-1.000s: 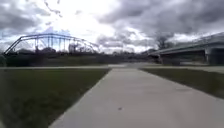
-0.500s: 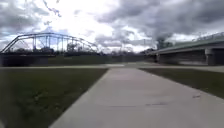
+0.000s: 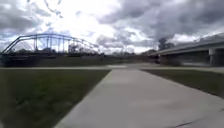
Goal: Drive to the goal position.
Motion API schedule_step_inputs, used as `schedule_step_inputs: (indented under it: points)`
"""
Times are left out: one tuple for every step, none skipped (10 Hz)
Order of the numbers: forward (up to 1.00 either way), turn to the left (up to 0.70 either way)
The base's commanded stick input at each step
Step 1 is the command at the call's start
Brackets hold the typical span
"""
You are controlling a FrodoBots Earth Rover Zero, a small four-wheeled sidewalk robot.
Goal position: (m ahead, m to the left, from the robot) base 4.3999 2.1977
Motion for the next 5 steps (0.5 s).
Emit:
schedule_step_inputs:
  points:
    - [1.0,-0.4]
    - [1.0,-0.39]
    - [1.0,-0.06]
    - [1.0,0.0]
    - [1.0,0.0]
